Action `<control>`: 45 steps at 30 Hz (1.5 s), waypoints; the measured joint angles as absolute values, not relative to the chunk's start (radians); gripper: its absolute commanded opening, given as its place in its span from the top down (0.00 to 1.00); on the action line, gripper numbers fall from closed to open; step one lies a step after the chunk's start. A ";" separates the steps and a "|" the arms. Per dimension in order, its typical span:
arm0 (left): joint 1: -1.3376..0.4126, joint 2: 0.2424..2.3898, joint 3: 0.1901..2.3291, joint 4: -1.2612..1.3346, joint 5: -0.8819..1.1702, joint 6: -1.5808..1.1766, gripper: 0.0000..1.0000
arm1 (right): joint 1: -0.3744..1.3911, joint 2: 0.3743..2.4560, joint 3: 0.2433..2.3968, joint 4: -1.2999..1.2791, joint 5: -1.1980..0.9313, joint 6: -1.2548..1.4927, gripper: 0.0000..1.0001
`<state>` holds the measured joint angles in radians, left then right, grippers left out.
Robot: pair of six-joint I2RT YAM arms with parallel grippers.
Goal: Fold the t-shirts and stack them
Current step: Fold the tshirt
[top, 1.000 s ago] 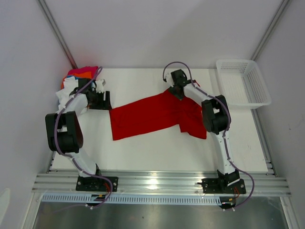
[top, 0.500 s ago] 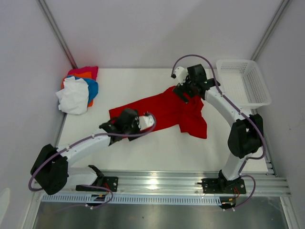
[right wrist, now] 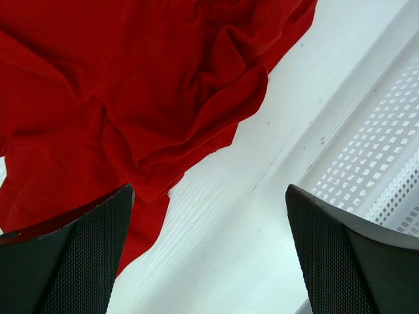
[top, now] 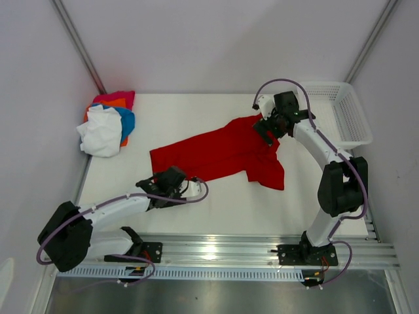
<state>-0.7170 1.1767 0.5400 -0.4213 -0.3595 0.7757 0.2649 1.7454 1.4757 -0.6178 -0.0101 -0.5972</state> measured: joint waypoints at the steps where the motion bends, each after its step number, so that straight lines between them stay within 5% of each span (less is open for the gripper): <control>1: -0.717 1.184 0.551 -0.431 -0.360 0.772 0.15 | 0.264 1.745 1.476 -0.617 -0.013 -0.596 0.01; 11: -0.591 1.371 0.645 -0.439 -0.344 0.760 0.16 | 0.258 1.752 1.466 -0.615 -0.022 -0.595 0.01; 16: -0.538 1.402 0.654 -0.390 -0.347 0.770 0.25 | 0.246 1.752 1.441 -0.612 -0.025 -0.594 0.01; 17: -0.535 1.408 0.655 -0.379 -0.346 0.771 0.29 | 0.246 1.752 1.436 -0.611 -0.025 -0.594 0.01; 21: -0.515 1.436 0.677 -0.353 -0.348 0.772 0.85 | 0.240 1.752 1.422 -0.610 -0.025 -0.593 0.01; 24: -0.501 1.441 0.704 -0.352 -0.352 0.774 1.00 | 0.240 1.752 1.421 -0.612 -0.032 -0.587 0.01; 33: -0.475 1.423 0.781 -0.404 -0.352 0.764 1.00 | 0.269 1.641 1.273 -0.673 -0.167 -0.677 0.03; 45: -0.408 1.409 0.900 -0.427 -0.362 0.778 1.00 | 0.639 1.467 0.876 -0.675 -0.025 -0.788 0.02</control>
<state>-0.4076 1.4094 0.9001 -0.4267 -0.3622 0.7780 0.6388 1.4670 0.8764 -0.6754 -0.0250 -0.7883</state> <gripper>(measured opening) 0.011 0.975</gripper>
